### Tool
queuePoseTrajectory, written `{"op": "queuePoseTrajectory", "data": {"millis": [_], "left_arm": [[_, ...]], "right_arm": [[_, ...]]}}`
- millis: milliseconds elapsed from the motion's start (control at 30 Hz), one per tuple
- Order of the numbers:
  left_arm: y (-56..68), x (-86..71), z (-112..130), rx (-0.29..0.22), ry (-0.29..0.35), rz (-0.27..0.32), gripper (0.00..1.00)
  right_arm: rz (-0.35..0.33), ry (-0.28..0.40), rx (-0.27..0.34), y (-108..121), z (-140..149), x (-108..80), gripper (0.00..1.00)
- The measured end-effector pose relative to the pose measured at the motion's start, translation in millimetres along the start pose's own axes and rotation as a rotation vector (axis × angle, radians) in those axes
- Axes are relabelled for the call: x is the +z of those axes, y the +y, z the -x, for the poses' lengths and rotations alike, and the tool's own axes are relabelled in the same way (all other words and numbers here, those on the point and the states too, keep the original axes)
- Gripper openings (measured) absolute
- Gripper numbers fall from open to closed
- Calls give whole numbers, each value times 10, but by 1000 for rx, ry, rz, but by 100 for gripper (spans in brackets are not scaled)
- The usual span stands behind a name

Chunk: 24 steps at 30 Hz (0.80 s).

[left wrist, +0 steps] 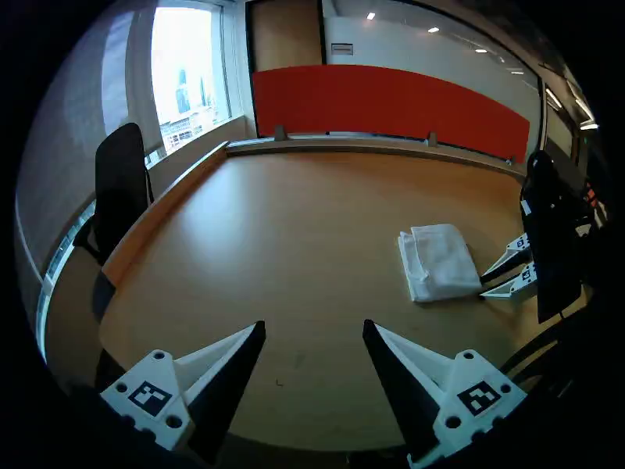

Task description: Fold towel

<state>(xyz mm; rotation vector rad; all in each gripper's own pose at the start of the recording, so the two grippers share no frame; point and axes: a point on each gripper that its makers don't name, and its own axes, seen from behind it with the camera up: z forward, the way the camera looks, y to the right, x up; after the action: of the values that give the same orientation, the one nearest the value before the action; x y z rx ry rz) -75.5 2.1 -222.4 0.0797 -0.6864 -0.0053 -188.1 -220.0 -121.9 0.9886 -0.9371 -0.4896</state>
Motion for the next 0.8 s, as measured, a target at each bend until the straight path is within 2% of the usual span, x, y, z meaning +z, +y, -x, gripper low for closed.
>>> {"op": "queuePoseTrajectory", "data": {"millis": [333,467,800], "left_arm": [[7,-8,-8,5,1,2,92],[2,-9,-8,6,1,2,92],[11,4,-11,12,5,13,93]], "right_arm": [[16,9,18,6,-7,8,21],[18,10,20,7,3,-4,9],[35,38,10,53,-98,-66,5]]}}
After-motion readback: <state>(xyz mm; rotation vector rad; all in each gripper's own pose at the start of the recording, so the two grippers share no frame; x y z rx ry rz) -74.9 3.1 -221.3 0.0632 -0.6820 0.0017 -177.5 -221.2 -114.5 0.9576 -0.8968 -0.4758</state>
